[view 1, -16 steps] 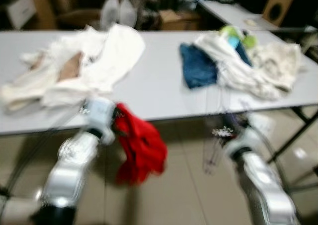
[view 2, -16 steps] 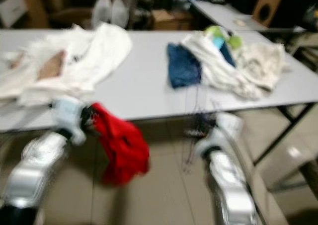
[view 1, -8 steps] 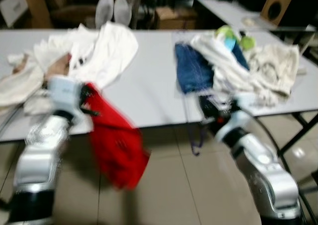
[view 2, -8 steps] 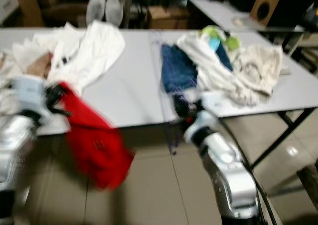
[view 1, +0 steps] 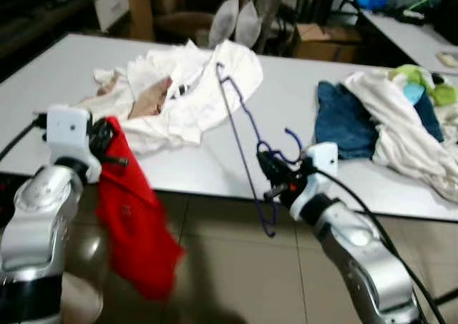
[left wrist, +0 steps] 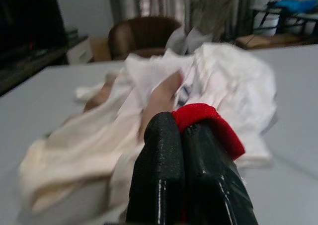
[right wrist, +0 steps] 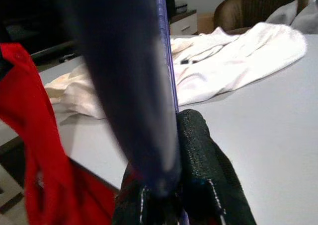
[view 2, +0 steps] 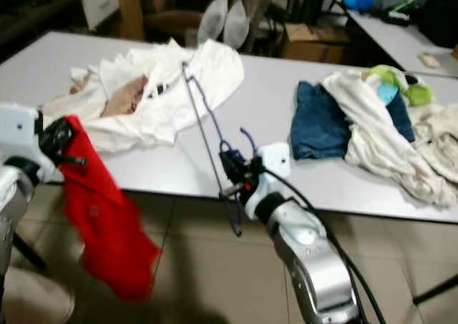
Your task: Hang hanger
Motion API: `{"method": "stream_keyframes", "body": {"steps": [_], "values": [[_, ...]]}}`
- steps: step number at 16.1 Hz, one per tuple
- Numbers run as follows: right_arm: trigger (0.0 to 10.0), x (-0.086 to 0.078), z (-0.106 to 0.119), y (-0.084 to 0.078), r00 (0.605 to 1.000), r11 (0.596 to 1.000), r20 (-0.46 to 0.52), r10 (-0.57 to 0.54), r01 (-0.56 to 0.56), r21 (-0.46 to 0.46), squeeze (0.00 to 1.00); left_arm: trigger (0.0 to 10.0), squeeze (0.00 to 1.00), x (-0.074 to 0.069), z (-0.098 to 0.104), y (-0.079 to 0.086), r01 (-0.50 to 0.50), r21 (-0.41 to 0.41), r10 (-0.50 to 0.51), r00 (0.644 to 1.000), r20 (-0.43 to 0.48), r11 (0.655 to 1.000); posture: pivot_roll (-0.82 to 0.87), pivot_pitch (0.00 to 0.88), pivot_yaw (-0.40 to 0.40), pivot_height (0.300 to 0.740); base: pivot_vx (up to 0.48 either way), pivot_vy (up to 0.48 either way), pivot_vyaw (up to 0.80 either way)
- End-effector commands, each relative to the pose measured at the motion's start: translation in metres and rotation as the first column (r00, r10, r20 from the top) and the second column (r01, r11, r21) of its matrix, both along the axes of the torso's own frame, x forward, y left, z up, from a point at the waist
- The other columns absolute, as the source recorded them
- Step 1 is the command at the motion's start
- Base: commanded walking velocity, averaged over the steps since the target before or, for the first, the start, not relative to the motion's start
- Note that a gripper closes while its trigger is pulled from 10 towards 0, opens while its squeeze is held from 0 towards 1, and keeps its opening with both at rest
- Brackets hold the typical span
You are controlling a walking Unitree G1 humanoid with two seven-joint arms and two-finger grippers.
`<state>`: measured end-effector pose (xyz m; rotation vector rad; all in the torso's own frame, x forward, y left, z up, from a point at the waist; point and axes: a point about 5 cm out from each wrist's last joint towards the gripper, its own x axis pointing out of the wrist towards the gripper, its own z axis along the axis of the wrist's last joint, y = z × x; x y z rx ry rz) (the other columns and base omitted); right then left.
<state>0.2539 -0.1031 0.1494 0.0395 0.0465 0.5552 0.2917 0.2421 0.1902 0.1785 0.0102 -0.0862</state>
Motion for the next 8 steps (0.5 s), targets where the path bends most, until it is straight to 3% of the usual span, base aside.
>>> {"method": "stream_keyframes", "body": {"steps": [1, 4, 8], "values": [[10.0, 0.003, 0.001, -0.015, 0.999, 0.999, -0.001, -0.037, 0.037, -0.026, 0.0, 10.0, 0.0, 0.005, 0.003, -0.017, 0.076, -0.012, -0.076, 0.997, 0.018, 0.997, -0.01, 0.0, -0.021, 0.74, 0.289, 0.0, 0.0], [10.0, 0.004, 0.005, -0.023, 1.0, 0.997, 0.008, -0.005, 0.005, -0.08, 0.0, 10.0, 0.0, 0.007, 0.001, -0.022, 0.101, -0.005, -0.101, 0.995, 0.011, 0.995, -0.02, 0.0, -0.038, 0.74, 0.294, 0.0, 0.0], [10.0, 0.007, 0.004, -0.017, 1.0, 0.996, 0.011, 0.014, -0.013, -0.09, 0.0, 10.0, 0.0, 0.016, 0.008, -0.02, 0.123, 0.02, -0.123, 0.992, 0.017, 0.992, -0.01, 0.0, -0.024, 0.74, 0.293, 0.0, 0.0]]}}
